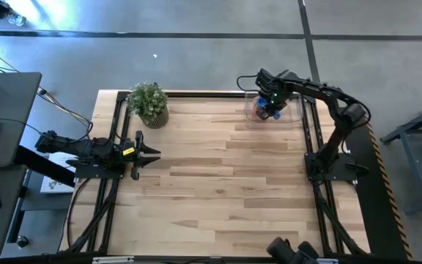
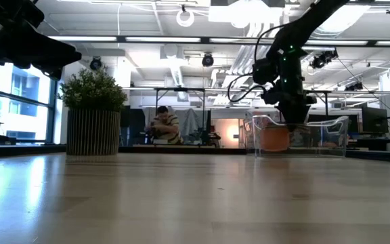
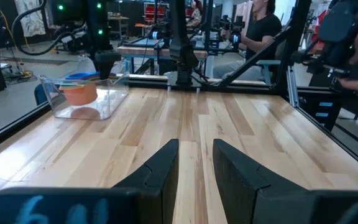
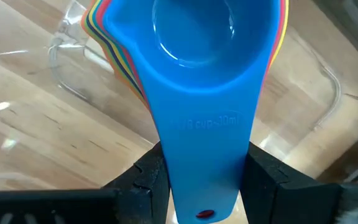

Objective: Nest measuring cups in basket
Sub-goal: Put the nested measuring cups into the transparent bin, then return to Home Position

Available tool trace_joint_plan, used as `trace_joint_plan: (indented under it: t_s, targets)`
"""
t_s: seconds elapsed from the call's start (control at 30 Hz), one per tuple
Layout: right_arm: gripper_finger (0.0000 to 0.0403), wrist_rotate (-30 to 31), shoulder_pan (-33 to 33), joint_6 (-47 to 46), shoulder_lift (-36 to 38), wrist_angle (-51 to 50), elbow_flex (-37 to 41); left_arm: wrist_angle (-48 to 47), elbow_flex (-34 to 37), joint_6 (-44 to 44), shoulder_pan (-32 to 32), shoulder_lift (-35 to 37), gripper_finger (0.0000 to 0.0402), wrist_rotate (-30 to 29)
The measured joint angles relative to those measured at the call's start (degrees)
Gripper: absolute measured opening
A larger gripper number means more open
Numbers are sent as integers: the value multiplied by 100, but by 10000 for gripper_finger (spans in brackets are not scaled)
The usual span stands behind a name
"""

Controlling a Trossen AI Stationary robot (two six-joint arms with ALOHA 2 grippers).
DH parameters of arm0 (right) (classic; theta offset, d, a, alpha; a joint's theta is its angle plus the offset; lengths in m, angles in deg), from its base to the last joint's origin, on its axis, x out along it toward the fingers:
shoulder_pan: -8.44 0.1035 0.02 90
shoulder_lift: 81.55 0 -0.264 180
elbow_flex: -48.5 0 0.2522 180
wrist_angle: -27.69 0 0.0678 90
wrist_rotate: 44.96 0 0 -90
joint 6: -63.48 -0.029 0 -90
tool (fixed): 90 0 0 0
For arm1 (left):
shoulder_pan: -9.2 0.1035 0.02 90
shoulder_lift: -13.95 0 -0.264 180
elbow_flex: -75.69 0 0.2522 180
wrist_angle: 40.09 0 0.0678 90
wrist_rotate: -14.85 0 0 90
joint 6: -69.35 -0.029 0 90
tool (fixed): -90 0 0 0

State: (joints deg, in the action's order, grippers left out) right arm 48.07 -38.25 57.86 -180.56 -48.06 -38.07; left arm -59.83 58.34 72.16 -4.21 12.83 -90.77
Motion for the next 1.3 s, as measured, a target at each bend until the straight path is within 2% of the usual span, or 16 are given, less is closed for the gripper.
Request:
trace_joint_plan:
  t_s: [0.17,0.53,0.83,1.07,1.3]
  targets:
    - [128,-23,-64,115,-156,8,0,1,0,-1,-1,1,90,0]
    - [163,34,-98,104,-200,22,-1,0,0,0,0,1,90,0]
    - [228,91,-98,9,-168,31,-2,2,0,0,0,1,90,0]
    - [244,51,-93,1,226,35,-7,2,0,0,0,0,90,0]
    - [243,-386,145,-649,1087,502,-7,0,0,0,0,2,90,-2]
